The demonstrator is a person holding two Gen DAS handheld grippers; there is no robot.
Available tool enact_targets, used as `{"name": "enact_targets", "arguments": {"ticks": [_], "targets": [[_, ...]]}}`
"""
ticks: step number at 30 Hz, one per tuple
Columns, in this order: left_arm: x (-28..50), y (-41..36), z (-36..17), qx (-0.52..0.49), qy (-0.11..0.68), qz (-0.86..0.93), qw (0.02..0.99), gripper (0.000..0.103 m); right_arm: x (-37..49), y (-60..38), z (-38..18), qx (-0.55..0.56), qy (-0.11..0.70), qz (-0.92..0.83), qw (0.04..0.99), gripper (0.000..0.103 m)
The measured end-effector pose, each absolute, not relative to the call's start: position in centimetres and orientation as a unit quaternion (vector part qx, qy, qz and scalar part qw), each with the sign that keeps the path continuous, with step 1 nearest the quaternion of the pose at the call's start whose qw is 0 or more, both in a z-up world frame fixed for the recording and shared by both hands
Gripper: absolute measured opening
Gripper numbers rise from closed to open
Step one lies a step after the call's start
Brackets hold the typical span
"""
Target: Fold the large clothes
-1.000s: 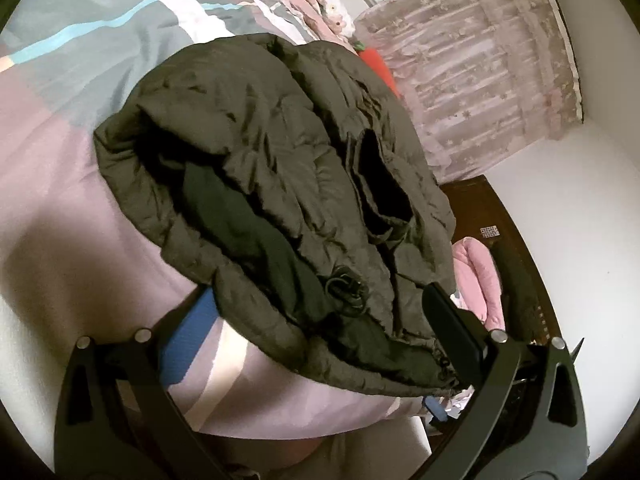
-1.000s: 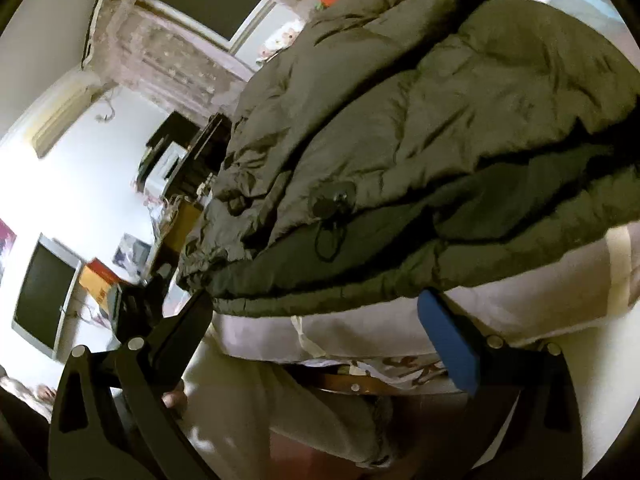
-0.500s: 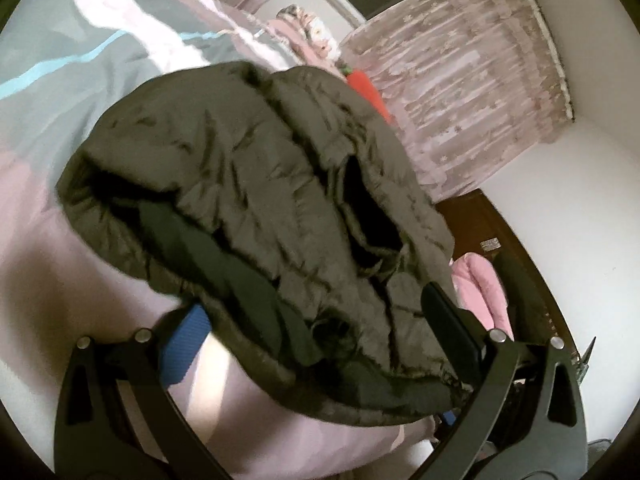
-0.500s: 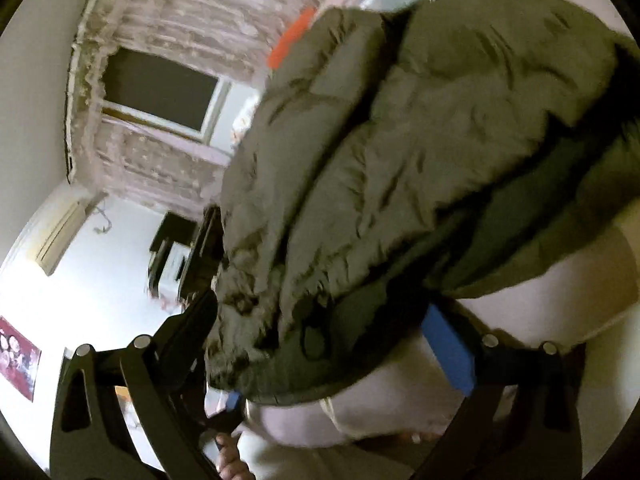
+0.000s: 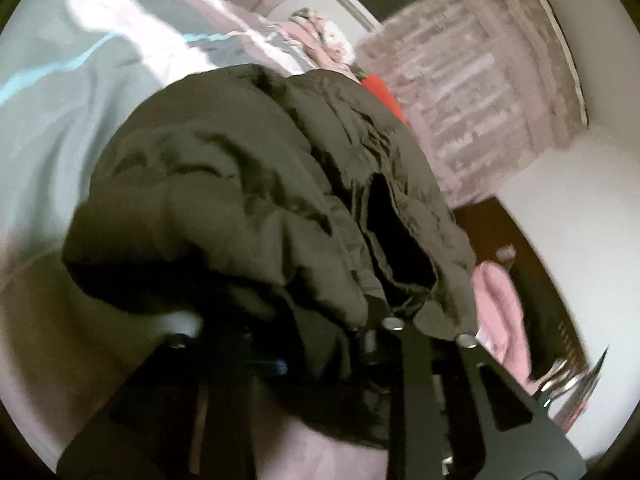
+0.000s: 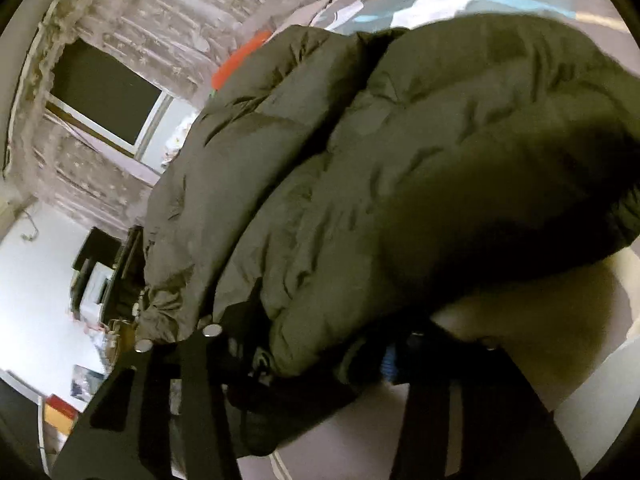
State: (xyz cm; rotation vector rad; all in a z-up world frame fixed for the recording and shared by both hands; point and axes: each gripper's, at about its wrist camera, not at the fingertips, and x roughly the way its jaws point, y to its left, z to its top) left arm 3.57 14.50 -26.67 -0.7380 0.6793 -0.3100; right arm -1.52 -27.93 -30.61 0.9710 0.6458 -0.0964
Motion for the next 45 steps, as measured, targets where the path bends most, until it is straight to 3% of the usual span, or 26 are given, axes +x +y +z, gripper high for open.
{"name": "enact_targets", "arguments": {"ticks": [3, 7, 12, 15, 24, 29, 32, 38, 45], "targets": [[3.8, 13.3, -25.6, -0.293, 0.324, -0.155, 0.886, 0.012, -0.9, -28.4, -30.3, 0.449, 0.304, -0.023, 0.84, 0.032], [4.3, 13.8, -25.2, -0.313, 0.323, -0.183, 0.874, 0.011, -0.6, -28.6, -29.6, 0.409, 0.32, -0.001, 0.855, 0.027], [4.4, 13.5, -23.0, -0.294, 0.319, -0.189, 0.881, 0.01, -0.6, -27.2, -24.7, 0.321, 0.308, 0.021, 0.895, 0.022], [5.2, 13.5, -20.5, -0.293, 0.301, -0.184, 0.889, 0.01, 0.1, -28.0, -22.6, 0.323, 0.3, 0.04, 0.897, 0.022], [13.9, 11.1, -11.2, -0.253, 0.275, -0.158, 0.914, 0.01, 10.0, -30.0, -13.7, 0.303, 0.311, 0.089, 0.897, 0.022], [23.1, 8.1, -7.7, -0.209, 0.281, -0.129, 0.928, 0.011, 21.3, -33.4, -12.2, 0.389, 0.349, 0.086, 0.848, 0.022], [30.3, 6.1, -8.5, -0.186, 0.3, -0.097, 0.931, 0.011, 28.6, -34.1, -12.6, 0.361, 0.384, 0.069, 0.847, 0.022], [45.2, 2.6, -15.4, -0.101, 0.362, -0.037, 0.926, 0.014, 41.2, -33.4, -16.2, 0.3, 0.435, 0.068, 0.846, 0.02], [48.5, 2.9, -20.6, -0.118, 0.367, -0.031, 0.922, 0.015, 44.2, -33.1, -20.9, 0.316, 0.388, 0.116, 0.858, 0.017]]}}
